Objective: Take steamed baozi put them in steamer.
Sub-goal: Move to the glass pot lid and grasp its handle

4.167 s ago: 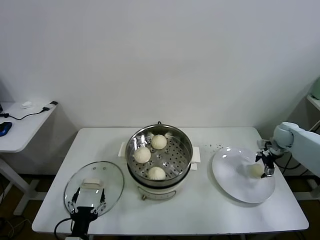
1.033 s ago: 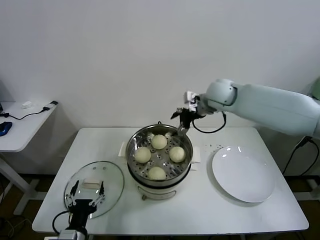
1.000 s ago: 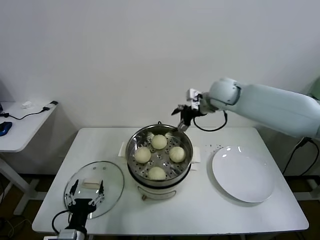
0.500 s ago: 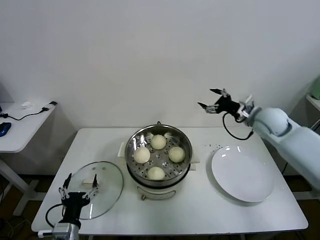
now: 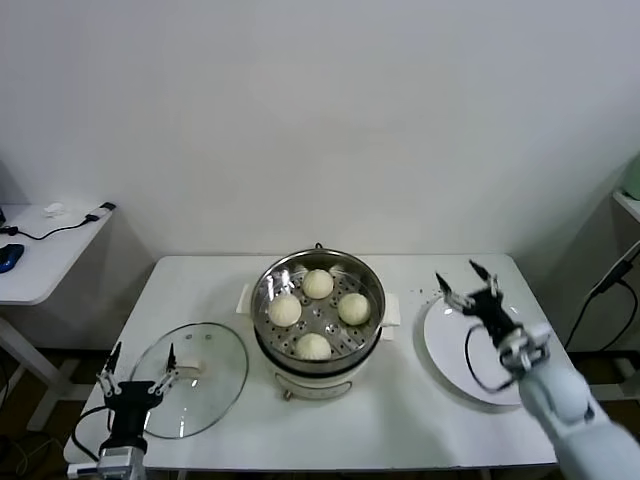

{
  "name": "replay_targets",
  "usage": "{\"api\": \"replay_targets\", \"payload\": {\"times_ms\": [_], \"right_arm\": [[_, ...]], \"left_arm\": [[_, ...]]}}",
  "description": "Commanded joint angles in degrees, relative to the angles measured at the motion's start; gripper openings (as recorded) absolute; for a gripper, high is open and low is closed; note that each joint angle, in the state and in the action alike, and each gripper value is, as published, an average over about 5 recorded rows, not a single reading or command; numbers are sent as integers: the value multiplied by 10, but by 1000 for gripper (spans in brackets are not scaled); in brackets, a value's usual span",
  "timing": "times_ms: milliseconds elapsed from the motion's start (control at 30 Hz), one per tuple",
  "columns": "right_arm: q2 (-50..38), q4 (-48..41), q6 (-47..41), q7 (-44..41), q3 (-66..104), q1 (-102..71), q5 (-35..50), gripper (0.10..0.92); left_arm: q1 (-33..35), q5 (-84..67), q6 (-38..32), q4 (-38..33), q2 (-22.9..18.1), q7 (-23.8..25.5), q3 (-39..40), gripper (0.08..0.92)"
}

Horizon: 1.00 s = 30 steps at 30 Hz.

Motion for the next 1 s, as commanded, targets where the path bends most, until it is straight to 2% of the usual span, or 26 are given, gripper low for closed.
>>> {"api": "replay_targets", "payload": {"times_ms": [33, 167, 333, 633, 1000], "right_arm": [[137, 9, 87, 42, 133, -209, -57, 823], [143, 8, 76, 60, 130, -215, -66, 823], [143, 18, 65, 68, 130, -221, -69, 823], [138, 34, 46, 80, 138, -221, -71, 823], [139, 46, 29, 82, 140, -219, -74, 823]], "left_arm": [[3, 399, -76, 49, 13, -152, -17, 823], [27, 603, -33, 89, 27, -199, -13, 823], [58, 696, 49, 131, 32, -208, 12, 823], [25, 735, 89, 170, 6, -211, 29, 823], [-68, 742, 86, 232, -2, -172, 36, 823]]}}
